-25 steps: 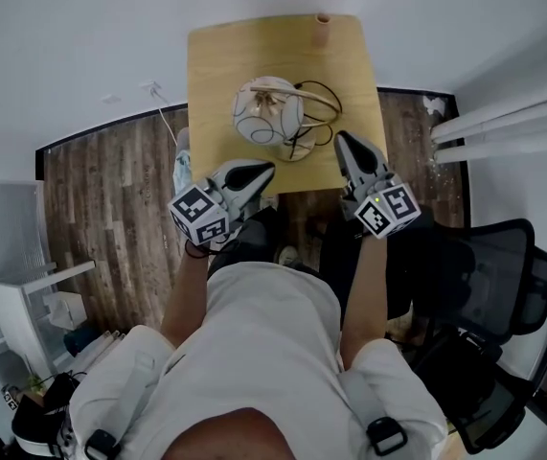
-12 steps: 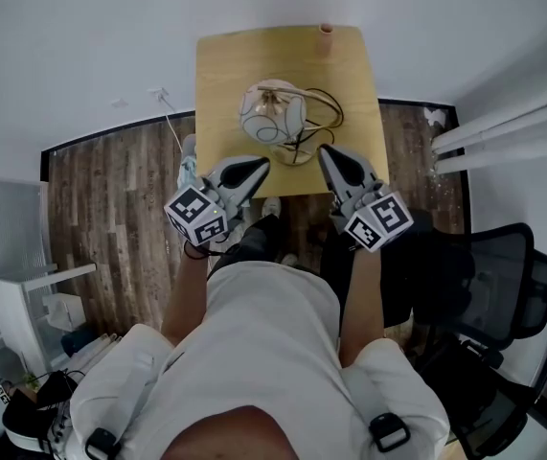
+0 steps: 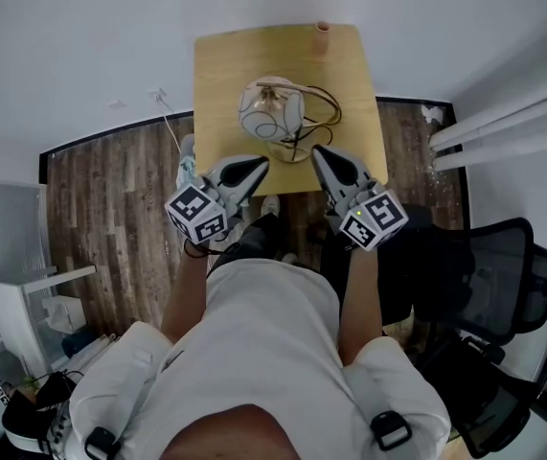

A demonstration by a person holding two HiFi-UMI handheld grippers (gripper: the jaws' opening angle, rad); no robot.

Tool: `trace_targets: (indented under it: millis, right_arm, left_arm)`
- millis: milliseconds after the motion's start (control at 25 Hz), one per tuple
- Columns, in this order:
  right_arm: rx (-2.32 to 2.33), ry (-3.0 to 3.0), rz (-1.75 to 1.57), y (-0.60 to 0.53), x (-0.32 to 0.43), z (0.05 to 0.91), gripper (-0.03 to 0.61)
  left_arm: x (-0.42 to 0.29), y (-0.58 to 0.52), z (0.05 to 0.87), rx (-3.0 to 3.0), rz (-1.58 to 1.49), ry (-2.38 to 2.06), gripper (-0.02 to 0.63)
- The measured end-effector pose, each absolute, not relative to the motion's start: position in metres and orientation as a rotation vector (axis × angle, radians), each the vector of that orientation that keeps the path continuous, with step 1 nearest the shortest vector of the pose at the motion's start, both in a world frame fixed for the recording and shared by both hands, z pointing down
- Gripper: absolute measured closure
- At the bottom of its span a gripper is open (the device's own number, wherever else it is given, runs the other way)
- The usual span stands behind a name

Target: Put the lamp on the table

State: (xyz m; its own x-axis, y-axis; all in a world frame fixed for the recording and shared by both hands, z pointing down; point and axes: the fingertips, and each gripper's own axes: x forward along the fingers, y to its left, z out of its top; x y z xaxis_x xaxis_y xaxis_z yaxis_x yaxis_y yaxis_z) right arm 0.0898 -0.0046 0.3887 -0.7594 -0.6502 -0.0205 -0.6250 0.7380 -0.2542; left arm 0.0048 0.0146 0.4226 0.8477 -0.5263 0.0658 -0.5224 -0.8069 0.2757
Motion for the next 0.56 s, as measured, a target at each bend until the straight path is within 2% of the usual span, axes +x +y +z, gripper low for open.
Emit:
trace_targets:
  millis: [560]
  right_arm:
    - [-1.024, 2.846, -0.367, -0.0014, 0.0872, 0.3925, 0.589]
  left_arm:
    - [0.0057, 0.0175, 0.4254, 2.735, -0.016, -0.804, 0.614]
